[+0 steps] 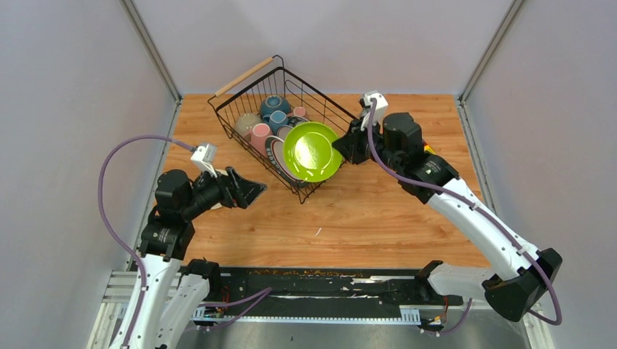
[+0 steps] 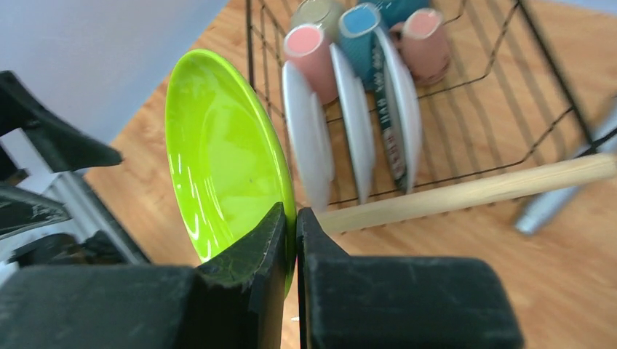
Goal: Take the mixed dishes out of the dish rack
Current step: Pick up the plate from the dish rack.
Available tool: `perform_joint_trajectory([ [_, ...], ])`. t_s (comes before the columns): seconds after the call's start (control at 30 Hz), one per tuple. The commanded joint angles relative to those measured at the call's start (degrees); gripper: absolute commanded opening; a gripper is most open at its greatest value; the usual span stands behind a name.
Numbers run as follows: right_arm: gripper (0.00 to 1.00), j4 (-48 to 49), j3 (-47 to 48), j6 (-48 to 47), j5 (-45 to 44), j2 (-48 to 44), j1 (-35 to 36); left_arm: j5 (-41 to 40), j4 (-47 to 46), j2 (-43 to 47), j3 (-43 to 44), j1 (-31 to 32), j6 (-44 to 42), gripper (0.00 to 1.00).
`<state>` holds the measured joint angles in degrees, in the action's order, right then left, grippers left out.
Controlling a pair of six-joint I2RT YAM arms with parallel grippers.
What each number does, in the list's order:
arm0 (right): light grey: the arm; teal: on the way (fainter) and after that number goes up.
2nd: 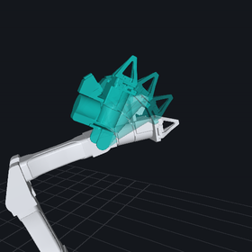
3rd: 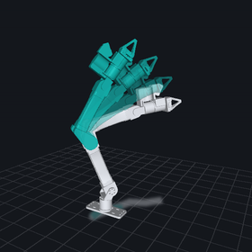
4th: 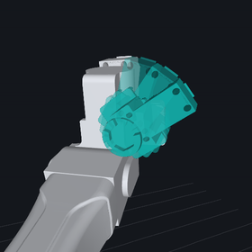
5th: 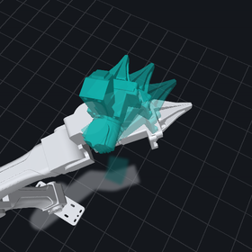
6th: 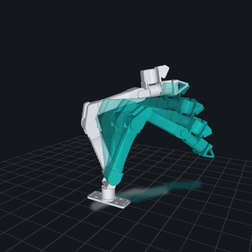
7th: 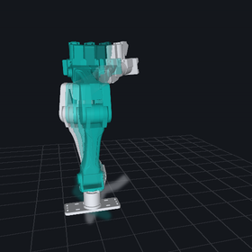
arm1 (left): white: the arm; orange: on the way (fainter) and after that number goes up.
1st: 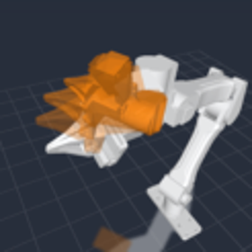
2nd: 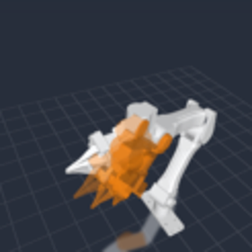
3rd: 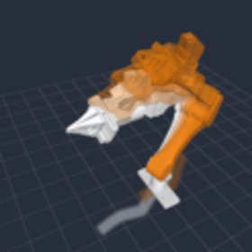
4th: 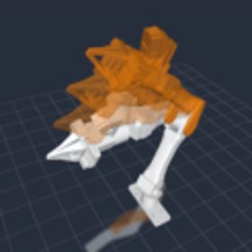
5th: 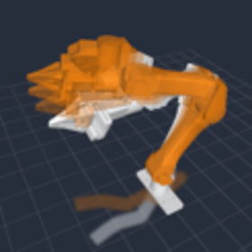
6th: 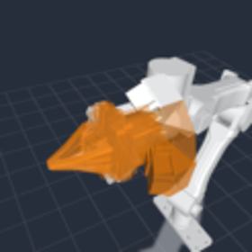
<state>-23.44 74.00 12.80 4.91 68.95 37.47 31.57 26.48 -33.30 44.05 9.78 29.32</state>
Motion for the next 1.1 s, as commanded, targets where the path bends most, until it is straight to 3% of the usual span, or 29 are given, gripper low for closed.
perform_joint_trajectory([
  [0.0, 0.00, 9.1, -5.4, 11.8, 9.1, -3.0, 0.3, 4.1, -7.9, 1.0, -1.9, 0.3, 4.7, 1.00],
  [0.4, 0.00, 22.7, -19.3, 26.6, 15.8, -5.9, 1.1, 6.6, -16.1, -2.4, -6.2, 0.9, 10.2, 0.98],
  [0.63, 0.00, 26.2, -21.0, 27.8, 14.8, -4.2, 3.4, 6.8, -19.3, -4.8, -8.0, 2.3, 12.0, 0.85],
  [0.77, 0.03, 27.4, -21.9, 27.9, 13.5, -3.5, 4.5, 6.8, -20.3, -5.7, -9.2, 2.7, 12.7, 0.62],
  [0.8, 0.04, 27.7, -22.2, 28.0, 13.2, -3.4, 4.7, 6.6, -20.0, -5.7, -9.3, 2.7, 12.7, 0.50],
  [0.9, 0.09, 28.3, -22.8, 28.0, 13.2, -3.0, 5.2, 5.8, -19.3, -5.0, -9.9, 2.7, 12.7, 0.27],
  [0.97, 0.19, 28.6, -23.3, 28.0, 13.2, -3.1, 5.3, 5.3, -18.7, -4.4, -10.3, 2.7, 12.7, 0.13],
  [1.07, 0.39, 29.1, -24.4, 27.5, 12.4, -4.0, 5.3, 3.7, -17.4, -3.8, -10.2, 2.7, 12.4, 0.02],
])
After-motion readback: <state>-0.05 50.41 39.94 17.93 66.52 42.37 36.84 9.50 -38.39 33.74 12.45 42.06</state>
